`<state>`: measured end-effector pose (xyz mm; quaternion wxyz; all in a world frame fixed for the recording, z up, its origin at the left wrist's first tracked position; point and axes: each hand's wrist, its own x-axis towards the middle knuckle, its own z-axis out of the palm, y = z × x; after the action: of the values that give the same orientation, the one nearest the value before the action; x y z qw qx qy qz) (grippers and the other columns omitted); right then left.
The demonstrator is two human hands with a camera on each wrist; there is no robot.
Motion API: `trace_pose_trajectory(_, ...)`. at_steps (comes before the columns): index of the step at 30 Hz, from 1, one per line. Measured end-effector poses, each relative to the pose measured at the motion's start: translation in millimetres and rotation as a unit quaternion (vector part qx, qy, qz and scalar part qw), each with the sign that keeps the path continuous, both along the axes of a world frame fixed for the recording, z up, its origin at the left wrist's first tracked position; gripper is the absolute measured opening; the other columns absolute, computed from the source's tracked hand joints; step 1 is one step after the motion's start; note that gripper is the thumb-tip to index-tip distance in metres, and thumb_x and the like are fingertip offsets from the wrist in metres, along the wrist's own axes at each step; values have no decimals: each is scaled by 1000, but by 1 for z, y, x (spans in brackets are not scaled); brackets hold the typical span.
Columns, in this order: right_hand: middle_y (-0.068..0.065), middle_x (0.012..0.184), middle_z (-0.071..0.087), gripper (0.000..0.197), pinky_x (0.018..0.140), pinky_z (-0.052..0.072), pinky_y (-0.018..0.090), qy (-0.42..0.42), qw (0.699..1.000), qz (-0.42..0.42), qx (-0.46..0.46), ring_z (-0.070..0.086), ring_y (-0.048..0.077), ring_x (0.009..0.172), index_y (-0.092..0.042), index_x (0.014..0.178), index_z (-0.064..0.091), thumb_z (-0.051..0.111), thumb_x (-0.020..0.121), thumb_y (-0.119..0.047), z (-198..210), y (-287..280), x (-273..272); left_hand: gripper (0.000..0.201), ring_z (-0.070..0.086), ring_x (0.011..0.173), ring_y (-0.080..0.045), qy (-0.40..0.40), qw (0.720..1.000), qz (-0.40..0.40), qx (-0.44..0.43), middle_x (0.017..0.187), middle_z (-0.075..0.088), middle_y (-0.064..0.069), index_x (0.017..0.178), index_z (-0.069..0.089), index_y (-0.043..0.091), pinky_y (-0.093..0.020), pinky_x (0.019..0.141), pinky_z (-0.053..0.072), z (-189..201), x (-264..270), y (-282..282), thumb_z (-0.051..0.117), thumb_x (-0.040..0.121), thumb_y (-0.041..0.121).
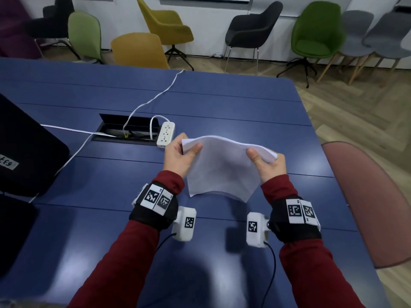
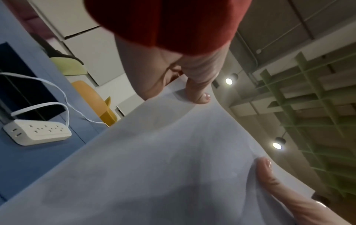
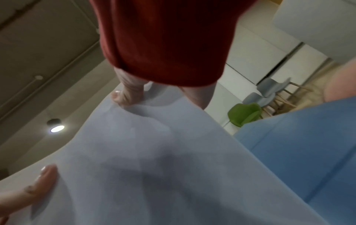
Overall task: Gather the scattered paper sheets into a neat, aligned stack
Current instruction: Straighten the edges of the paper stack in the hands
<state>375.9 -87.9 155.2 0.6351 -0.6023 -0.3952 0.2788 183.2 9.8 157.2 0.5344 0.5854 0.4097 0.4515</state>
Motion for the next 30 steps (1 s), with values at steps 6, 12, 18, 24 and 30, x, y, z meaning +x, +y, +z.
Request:
trace_pose_trajectory(6,-22,47,64,23,56,48,8,37,997,-30,-53,57,-9,48,-22,63,63,69,80,-8,-15,0,-3,12,56,66,-4,12,1000,-10,-6,74,59,1,79,60,17,-18,68,47,-3,0,-12,58,89,10)
trace_pose_trajectory(12,-16,44,59,28,53,45,8,24,999,-31,-15,52,-9,45,-21,59,60,68,81,-5,-1,9,-7,19,61,85,11,-63,994,83,43,93,68,7,99,69,11,-9,84,44,15,7,-20,51,93,13)
trace_pose_trajectory(18,-5,64,59,18,54,46,6,46,996,-50,-53,54,-10,48,-17,66,65,69,80,-7,-15,7,-14,19,64,88,-7,-75,988,134,23,96,73,-9,101,71,13,-28,91,49,2,9,-24,53,92,13)
trace_pose_trajectory(24,-14,59,65,15,61,49,14,65,994,-62,-56,57,-5,52,-14,67,66,69,80,-8,-16,5,-11,21,63,97,2,-44,995,86,40,104,68,11,104,66,26,-17,94,47,4,4,-17,56,91,14)
trace_pose_trajectory(30,8,88,65,13,57,48,7,54,986,-36,-155,61,-3,58,-2,92,66,69,80,-7,-38,8,-22,13,63,65,-8,12,984,55,-168,78,68,3,87,68,10,-25,69,52,-40,0,-14,62,87,21)
